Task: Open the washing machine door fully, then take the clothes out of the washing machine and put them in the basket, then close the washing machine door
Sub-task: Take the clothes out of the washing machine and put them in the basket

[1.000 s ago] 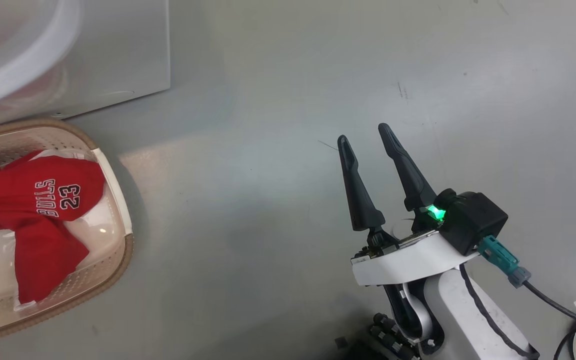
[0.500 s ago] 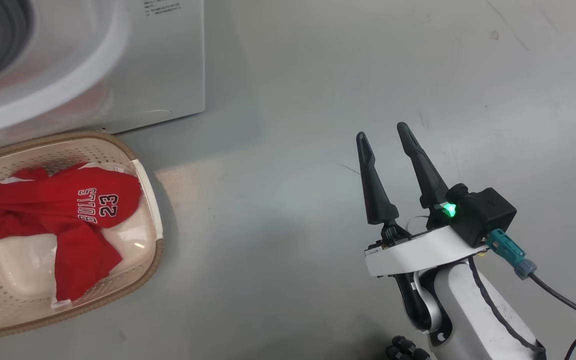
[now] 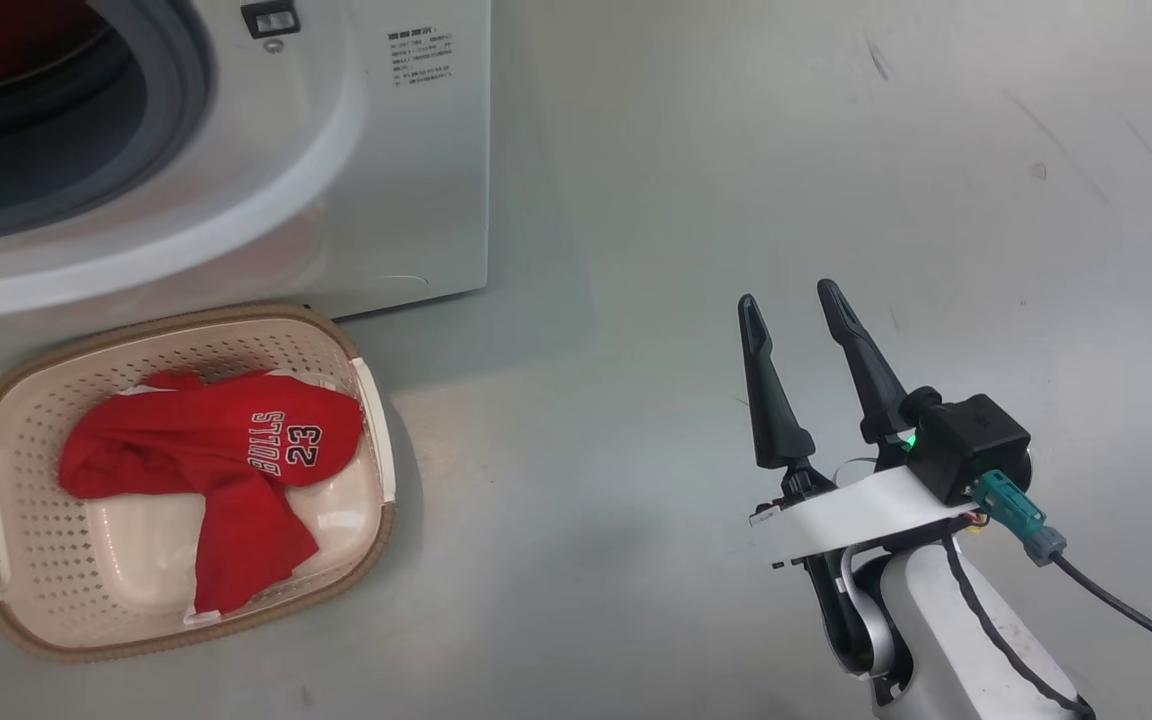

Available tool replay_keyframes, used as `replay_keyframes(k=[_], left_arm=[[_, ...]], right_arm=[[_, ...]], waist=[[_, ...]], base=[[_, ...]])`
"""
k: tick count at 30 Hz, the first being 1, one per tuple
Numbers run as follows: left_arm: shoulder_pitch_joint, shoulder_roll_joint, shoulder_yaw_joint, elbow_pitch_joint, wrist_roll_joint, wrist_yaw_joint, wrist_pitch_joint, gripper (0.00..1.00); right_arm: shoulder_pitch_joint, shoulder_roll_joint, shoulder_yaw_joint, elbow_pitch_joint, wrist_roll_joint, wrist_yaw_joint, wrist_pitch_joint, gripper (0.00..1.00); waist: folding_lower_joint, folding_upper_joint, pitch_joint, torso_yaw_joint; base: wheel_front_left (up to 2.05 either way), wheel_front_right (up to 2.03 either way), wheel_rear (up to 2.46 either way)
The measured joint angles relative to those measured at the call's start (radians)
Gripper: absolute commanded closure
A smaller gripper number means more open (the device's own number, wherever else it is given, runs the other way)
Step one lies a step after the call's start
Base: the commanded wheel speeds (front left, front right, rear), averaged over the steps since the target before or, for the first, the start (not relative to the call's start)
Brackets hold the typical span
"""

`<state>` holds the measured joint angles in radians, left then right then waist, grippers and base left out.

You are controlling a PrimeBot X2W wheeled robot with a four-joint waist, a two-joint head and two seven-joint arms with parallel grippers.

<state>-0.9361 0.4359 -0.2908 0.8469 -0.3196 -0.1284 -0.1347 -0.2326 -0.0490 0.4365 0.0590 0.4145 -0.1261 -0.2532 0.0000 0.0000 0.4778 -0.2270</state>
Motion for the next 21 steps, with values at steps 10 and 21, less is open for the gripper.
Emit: replay_keyframes(k=[10, 21], left_arm=[[0.111, -0.053, -0.047, -0.009, -0.024, 0.0, -0.096, 1.0], [0.23, -0.074, -0.065, -0.052, -0.062, 0.0, -0.114, 1.0]], right_arm=[[0.045, 0.0, -0.022, 0.038, -0.011, 0.001, 0.0, 0.0], [0.087, 0.0, -0.067, 0.06, -0.022, 0.019, 0.0, 0.0]], waist=[[0.0, 0.0, -0.096, 0.054], [0.0, 0.0, -0.19, 0.106]], base=[[0.0, 0.0, 0.0], [0.0, 0.0, 0.0]])
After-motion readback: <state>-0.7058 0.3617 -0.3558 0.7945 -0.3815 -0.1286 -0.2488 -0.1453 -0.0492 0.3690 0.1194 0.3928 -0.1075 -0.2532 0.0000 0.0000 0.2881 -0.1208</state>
